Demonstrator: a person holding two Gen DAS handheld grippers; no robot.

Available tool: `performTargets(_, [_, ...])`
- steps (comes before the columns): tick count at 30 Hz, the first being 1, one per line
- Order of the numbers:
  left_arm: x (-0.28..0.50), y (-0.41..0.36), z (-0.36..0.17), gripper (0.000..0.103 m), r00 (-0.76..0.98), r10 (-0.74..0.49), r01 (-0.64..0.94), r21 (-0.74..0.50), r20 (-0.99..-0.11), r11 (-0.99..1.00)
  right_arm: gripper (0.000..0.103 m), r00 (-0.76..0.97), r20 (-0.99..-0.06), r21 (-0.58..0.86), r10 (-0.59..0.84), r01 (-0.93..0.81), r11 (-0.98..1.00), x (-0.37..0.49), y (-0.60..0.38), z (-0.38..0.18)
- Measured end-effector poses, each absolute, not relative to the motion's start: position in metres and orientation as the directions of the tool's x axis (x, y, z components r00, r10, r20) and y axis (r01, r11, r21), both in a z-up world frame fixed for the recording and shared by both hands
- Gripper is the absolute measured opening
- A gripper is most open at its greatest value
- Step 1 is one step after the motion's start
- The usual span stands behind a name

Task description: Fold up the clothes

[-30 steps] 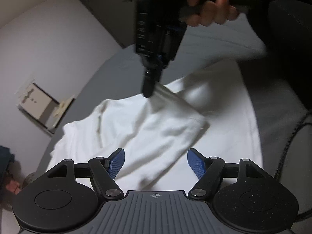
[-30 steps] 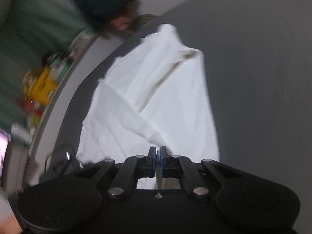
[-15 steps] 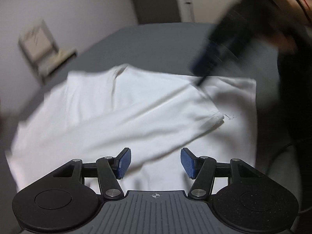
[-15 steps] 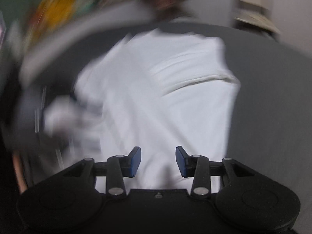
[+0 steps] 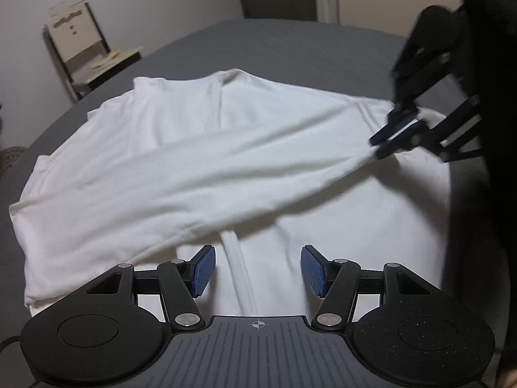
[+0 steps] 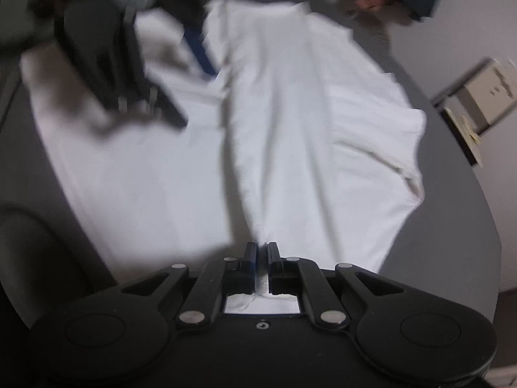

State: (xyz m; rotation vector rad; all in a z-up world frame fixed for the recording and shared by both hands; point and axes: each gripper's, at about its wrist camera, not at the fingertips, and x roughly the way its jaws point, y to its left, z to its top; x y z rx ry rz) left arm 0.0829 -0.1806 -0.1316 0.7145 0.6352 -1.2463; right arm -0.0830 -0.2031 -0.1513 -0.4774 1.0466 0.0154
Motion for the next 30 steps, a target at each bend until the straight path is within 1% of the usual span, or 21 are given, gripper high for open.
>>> performTargets(4, [0.095, -0.186, -0.141, 0.060, 0.156, -0.618, 0.978, 0.035, -0.770, 0.203, 0.007, 0.612, -0.769, -0.323, -0.187, -0.120, 0.939, -0.089, -0.222, -0.114])
performTargets(7, [0.095, -0.188, -0.144, 0.060, 0.127, -0.636, 0.984, 0.015, -0.762, 0.179, 0.007, 0.666, -0.725, -0.293, -0.178, -0.064, 0.954, -0.091, -0.230, -0.093])
performTargets(9, [0.093, -0.188, -0.145, 0.060, 0.100, -0.647, 0.988, -0.002, -0.756, 0.155, 0.007, 0.681, -0.713, -0.283, -0.167, -0.062, 0.957, -0.093, -0.231, -0.086])
performTargets(14, [0.084, -0.189, -0.148, 0.060, 0.073, -0.627, 0.994, 0.008, -0.775, 0.106, 0.007, 0.659, -0.742, -0.270, -0.122, -0.127, 0.954, -0.097, -0.220, -0.095])
performTargets(18, [0.092, -0.181, -0.138, 0.060, 0.022, -0.641, 0.992, -0.060, -0.767, 0.107, 0.007, 0.588, -0.805, -0.250, -0.084, -0.207, 0.946, -0.093, -0.216, -0.114])
performTargets(20, [0.094, -0.179, -0.137, 0.060, 0.032, -0.647, 0.992, -0.055, -0.761, 0.113, 0.007, 0.548, -0.834, -0.228, -0.062, -0.240, 0.943, -0.091, -0.215, -0.123])
performTargets(21, [0.094, -0.178, -0.137, 0.060, 0.043, -0.648, 0.992, -0.047, -0.760, 0.120, 0.009, 0.527, -0.848, -0.217, -0.052, -0.256, 0.942, -0.090, -0.215, -0.128])
performTargets(22, [0.095, -0.179, -0.138, 0.060, 0.053, -0.646, 0.991, -0.040, -0.761, 0.129, 0.017, 0.506, -0.862, -0.205, -0.042, -0.272, 0.940, -0.088, -0.214, -0.133])
performTargets(23, [0.096, -0.180, -0.138, 0.060, 0.056, -0.645, 0.990, -0.041, -0.762, 0.134, 0.022, 0.484, -0.875, -0.193, -0.032, -0.287, 0.938, -0.087, -0.214, -0.137])
performTargets(24, [0.095, -0.181, -0.139, 0.060, 0.052, -0.644, 0.990, -0.045, -0.763, 0.133, 0.032, 0.498, -0.867, -0.162, -0.014, -0.255, 0.953, -0.083, -0.221, -0.136])
performTargets(25, [0.095, -0.182, -0.140, 0.060, 0.047, -0.642, 0.991, -0.045, -0.765, 0.126, 0.033, 0.514, -0.858, -0.129, 0.003, -0.221, 0.967, -0.079, -0.228, -0.134])
performTargets(28, [0.092, -0.185, -0.144, 0.060, 0.041, -0.632, 0.994, -0.032, -0.774, 0.103, 0.033, 0.601, -0.797, 0.094, 0.062, 0.021, 0.995, -0.046, -0.269, -0.121])
performTargets(30, [0.090, -0.186, -0.146, 0.060, 0.042, -0.629, 0.995, -0.021, -0.777, 0.093, 0.033, 0.616, -0.786, 0.214, 0.057, 0.184, 0.959, -0.017, -0.297, -0.125])
